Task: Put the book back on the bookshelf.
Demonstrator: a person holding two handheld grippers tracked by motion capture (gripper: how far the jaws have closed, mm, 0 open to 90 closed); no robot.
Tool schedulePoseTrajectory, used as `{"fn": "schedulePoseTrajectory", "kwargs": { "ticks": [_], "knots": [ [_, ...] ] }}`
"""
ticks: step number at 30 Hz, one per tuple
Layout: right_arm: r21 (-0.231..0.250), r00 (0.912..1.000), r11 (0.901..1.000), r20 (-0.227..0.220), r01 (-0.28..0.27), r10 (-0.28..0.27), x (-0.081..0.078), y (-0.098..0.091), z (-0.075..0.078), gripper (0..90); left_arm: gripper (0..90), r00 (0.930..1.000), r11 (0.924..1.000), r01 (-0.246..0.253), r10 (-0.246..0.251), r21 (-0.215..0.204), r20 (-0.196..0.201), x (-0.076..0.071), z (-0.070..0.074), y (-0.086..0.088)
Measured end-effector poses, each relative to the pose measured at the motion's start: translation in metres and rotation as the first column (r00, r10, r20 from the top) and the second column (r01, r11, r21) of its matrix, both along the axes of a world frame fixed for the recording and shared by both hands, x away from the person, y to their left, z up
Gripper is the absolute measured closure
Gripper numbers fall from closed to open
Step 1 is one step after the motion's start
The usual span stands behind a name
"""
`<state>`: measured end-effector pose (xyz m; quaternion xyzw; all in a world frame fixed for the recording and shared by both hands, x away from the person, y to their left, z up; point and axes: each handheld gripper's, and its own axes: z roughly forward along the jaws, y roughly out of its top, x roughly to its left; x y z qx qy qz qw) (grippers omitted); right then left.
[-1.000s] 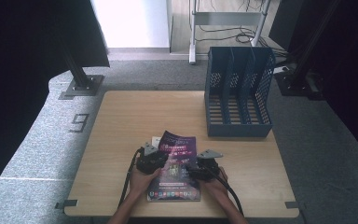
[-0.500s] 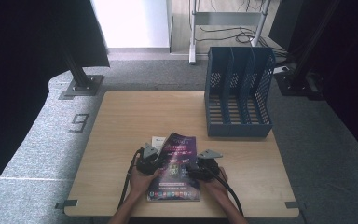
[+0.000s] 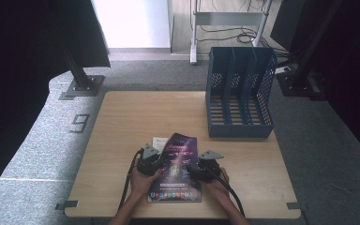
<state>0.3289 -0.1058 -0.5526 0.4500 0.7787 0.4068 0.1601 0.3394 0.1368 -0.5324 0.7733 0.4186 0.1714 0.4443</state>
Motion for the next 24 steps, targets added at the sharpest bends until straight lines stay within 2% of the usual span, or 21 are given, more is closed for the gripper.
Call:
{"fn": "schedulePoseTrajectory", "kwargs": {
  "ticks": [7, 16, 24],
  "knots": [
    [0.010, 0.9999, 0.9999, -0.012, -0.004, 0.004, 0.001, -0.002, 0.000, 31.3, 86.5, 0.9994, 0.9995, 0.009, -0.008, -0.029, 0.034, -0.003, 0.002, 0.000],
    [0.027, 0.9997, 0.9996, -0.022, 0.010, -0.009, 0.004, -0.012, 0.000, 31.2, 86.8, 0.9974, 0.9992, 0.027, -0.025, -0.030, 0.068, -0.008, 0.008, -0.001],
    [0.028, 0.9998, 0.9995, -0.010, 0.015, -0.014, 0.005, -0.015, 0.002, 31.5, 86.8, 0.9955, 0.9986, 0.038, -0.035, -0.036, 0.088, -0.012, 0.014, -0.003]
  ]
}}
